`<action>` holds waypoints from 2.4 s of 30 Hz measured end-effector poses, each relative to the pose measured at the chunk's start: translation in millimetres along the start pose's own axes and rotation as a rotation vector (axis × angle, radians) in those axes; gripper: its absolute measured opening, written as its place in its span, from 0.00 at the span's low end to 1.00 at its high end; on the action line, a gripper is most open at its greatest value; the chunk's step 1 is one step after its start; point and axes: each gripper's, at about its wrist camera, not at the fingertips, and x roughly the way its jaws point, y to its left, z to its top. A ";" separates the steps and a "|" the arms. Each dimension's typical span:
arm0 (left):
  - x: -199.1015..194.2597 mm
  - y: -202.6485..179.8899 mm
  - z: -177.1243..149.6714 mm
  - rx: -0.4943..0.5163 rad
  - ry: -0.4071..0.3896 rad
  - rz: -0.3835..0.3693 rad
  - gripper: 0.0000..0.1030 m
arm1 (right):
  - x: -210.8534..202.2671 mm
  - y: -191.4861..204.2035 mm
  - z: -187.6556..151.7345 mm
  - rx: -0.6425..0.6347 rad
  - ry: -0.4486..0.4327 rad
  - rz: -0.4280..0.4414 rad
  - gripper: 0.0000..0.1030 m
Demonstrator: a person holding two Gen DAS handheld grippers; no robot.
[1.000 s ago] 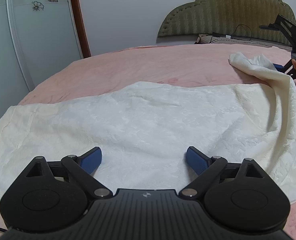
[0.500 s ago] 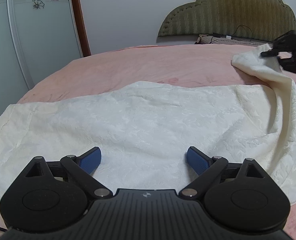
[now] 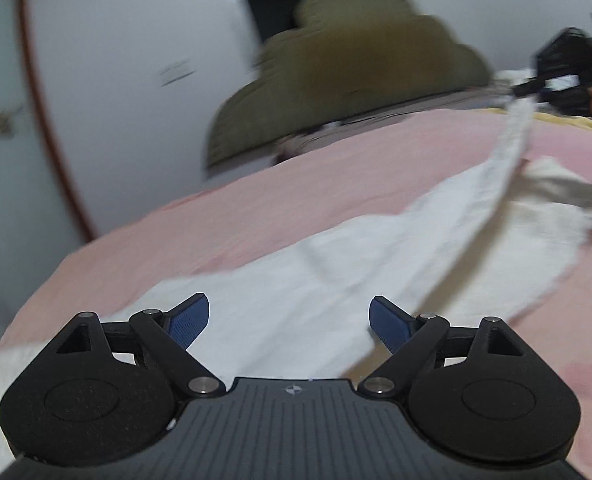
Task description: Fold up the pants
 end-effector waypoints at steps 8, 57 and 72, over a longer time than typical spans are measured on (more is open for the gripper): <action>22.6 -59.3 0.9 0.248 0.005 -0.094 0.51 | -24.4 -36.7 -12.2 0.098 0.013 0.010 0.07; 12.8 -33.3 -7.4 0.170 0.105 -0.366 0.41 | -76.0 -0.7 -47.2 -0.310 -0.089 -0.326 0.39; 38.9 11.1 -2.5 -0.080 0.243 -0.273 0.49 | -40.4 23.8 -93.0 -0.393 0.144 -0.184 0.67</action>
